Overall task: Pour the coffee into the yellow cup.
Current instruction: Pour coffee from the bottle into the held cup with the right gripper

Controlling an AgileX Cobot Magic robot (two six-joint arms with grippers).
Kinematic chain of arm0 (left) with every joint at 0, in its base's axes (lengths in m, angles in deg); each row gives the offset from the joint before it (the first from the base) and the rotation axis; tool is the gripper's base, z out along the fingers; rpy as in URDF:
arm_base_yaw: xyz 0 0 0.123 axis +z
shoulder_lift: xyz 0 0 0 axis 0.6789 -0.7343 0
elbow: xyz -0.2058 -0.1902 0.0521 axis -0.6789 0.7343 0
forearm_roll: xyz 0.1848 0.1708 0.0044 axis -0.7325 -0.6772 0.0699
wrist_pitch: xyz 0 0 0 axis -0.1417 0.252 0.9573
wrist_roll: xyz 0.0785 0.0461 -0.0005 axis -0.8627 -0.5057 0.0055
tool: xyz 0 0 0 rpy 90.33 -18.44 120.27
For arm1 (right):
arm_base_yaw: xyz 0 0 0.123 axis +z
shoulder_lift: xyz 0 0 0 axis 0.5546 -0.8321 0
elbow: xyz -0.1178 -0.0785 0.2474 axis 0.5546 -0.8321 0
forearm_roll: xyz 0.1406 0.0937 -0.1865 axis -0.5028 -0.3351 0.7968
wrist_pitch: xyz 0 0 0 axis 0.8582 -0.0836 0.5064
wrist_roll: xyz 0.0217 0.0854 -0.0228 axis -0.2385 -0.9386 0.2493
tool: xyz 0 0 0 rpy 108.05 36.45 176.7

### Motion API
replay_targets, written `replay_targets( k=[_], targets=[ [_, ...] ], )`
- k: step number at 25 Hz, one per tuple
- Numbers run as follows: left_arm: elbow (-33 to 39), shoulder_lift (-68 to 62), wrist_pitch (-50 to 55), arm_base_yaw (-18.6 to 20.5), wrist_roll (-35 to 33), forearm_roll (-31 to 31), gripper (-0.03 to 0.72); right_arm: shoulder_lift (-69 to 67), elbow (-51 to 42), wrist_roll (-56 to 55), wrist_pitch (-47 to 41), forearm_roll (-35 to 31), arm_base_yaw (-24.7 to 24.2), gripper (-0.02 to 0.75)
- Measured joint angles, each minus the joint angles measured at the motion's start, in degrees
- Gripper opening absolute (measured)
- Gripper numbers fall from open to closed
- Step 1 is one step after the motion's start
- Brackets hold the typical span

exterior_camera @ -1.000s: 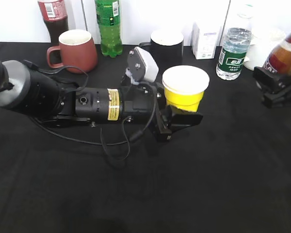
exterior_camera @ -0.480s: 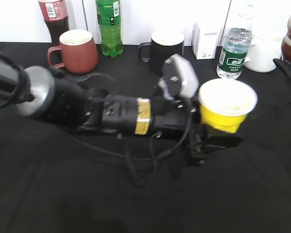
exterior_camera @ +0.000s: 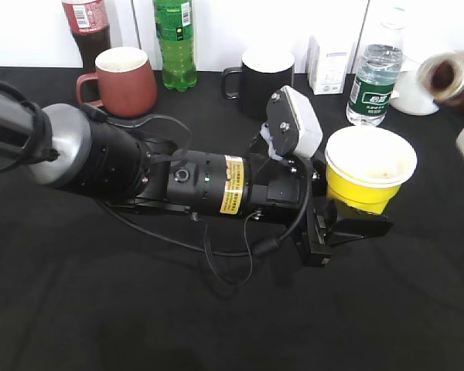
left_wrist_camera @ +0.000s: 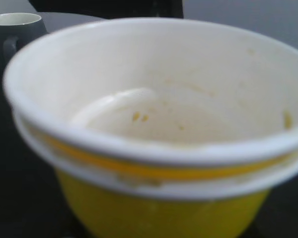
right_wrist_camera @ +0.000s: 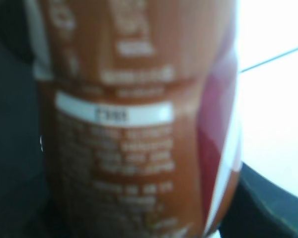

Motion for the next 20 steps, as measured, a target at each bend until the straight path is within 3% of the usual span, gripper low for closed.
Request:
replay_targets(
  k=[11,20],
  targets=[
    [0.0,0.0,-0.1,0.0,0.0,-2.6,0.440,-0.1,0.0,15.7,0.8,0.0,0.0,0.540],
    [0.0,0.0,-0.4,-0.1,0.0,-3.9,0.440,-0.1,0.0,18.1,0.8,0.0,0.0,0.540]
  ],
)
